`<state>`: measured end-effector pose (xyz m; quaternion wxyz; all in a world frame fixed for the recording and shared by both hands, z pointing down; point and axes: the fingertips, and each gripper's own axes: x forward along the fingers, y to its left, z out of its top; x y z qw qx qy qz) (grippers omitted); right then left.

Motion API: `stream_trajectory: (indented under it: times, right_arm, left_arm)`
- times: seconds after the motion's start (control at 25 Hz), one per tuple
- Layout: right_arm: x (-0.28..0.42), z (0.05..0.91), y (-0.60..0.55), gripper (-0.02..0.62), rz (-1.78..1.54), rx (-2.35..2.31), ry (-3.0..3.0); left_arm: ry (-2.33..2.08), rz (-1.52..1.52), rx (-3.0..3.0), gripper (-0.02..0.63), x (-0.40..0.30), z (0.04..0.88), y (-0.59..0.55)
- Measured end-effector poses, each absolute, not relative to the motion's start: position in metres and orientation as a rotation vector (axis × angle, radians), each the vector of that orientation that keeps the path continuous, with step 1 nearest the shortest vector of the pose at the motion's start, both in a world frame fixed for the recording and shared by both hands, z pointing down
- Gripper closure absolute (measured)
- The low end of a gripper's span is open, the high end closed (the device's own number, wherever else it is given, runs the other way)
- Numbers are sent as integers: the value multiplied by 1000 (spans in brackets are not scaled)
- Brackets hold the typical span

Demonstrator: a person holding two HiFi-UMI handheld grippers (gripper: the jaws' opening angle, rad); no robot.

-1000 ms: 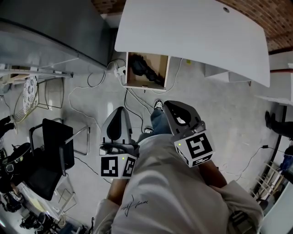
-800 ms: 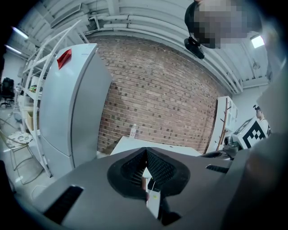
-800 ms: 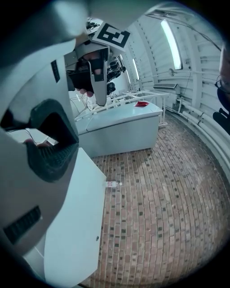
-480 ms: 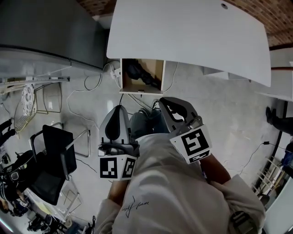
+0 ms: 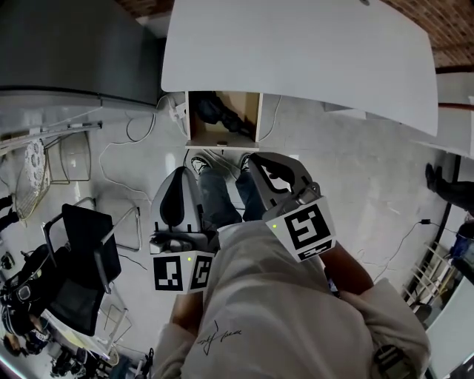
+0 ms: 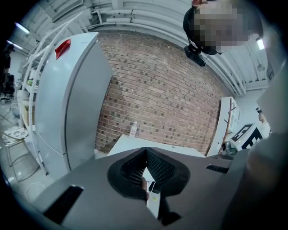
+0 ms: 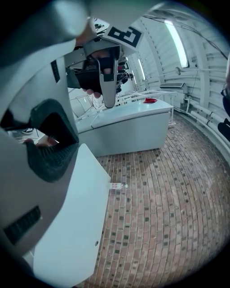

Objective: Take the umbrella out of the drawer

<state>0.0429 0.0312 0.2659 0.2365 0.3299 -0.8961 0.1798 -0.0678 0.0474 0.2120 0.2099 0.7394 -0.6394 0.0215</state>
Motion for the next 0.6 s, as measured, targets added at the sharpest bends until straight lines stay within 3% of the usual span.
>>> stream_trajectory:
  times: [0.6]
  right_arm:
    - [-3, 324, -1, 580, 444, 864, -2401]
  left_arm:
    - [-1779, 123, 2026, 591, -113, 277, 18]
